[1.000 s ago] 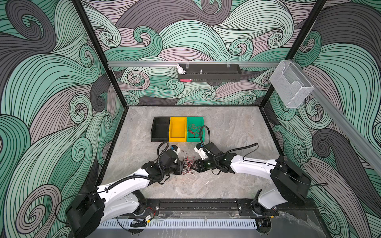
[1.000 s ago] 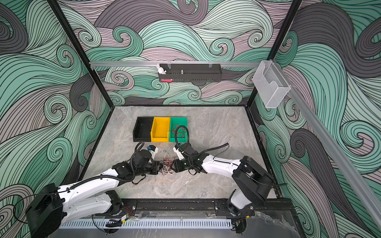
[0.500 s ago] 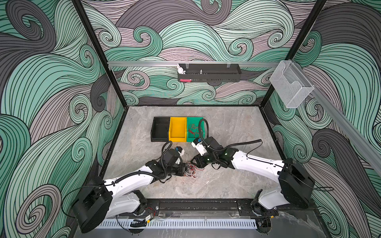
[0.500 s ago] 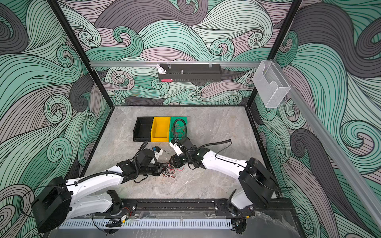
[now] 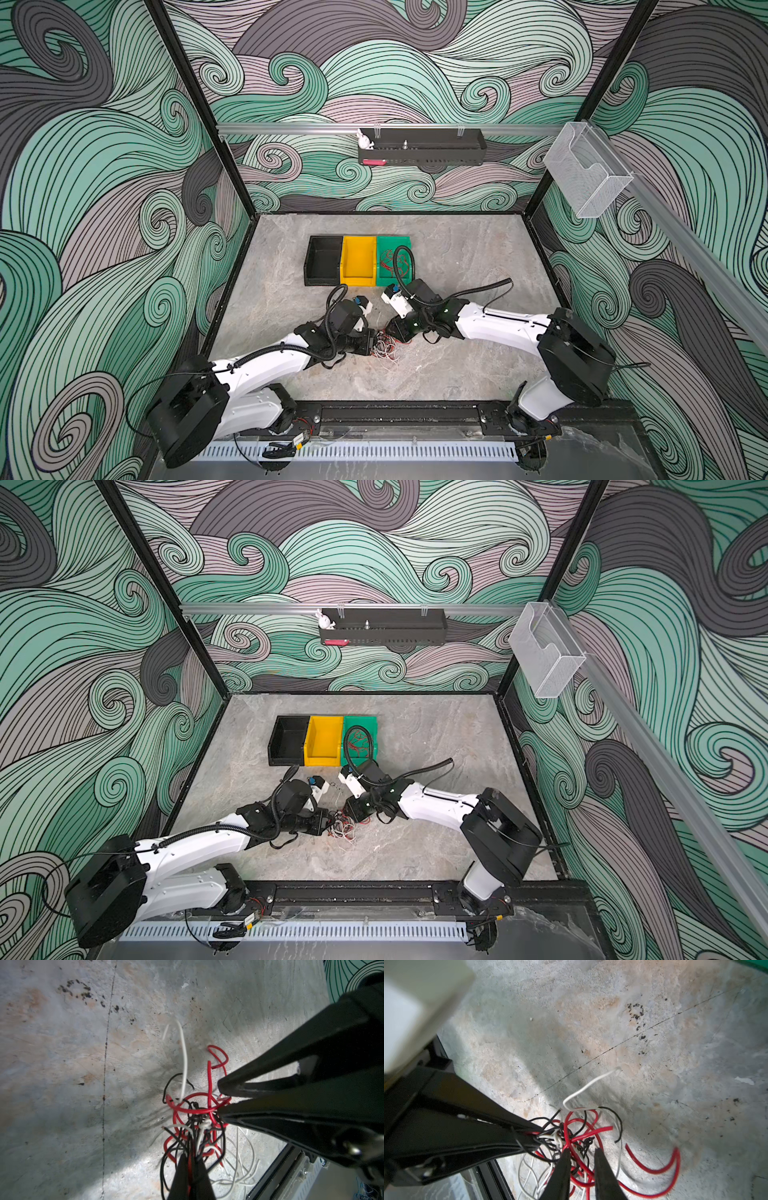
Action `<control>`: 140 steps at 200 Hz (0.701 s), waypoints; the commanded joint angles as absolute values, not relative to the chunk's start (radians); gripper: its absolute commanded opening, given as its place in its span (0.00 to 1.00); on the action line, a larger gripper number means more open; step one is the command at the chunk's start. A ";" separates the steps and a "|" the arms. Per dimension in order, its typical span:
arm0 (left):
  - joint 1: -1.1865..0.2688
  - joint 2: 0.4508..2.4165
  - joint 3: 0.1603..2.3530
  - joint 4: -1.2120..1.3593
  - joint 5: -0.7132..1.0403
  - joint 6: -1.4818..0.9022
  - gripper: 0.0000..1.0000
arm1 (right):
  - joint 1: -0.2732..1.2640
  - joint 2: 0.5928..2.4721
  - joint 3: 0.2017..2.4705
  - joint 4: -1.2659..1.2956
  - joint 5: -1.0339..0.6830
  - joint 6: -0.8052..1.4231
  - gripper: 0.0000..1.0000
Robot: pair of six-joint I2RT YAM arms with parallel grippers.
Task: Untangle the cables
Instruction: 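Grasp the wire tangle with the left gripper while the right grasps a red wire, then pull the red wire out with the right gripper while the left holds the pile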
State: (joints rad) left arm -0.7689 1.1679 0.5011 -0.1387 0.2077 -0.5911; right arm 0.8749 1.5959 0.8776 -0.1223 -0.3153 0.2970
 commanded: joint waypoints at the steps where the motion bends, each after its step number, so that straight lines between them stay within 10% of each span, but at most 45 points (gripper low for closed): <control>1: -0.772 1.159 0.541 -0.168 0.159 -0.595 0.03 | 0.870 1.591 0.851 -0.103 -0.303 0.308 0.17; 140: -0.769 0.986 0.490 -0.303 0.005 -0.631 0.07 | 0.774 1.395 0.743 -0.161 -0.165 0.384 0.00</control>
State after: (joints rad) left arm -0.7689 1.0306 0.5034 -0.2573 0.0662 -0.6048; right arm 0.8230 1.4353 0.7776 -0.1268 -0.2317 0.3515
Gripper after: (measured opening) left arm 0.080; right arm 0.050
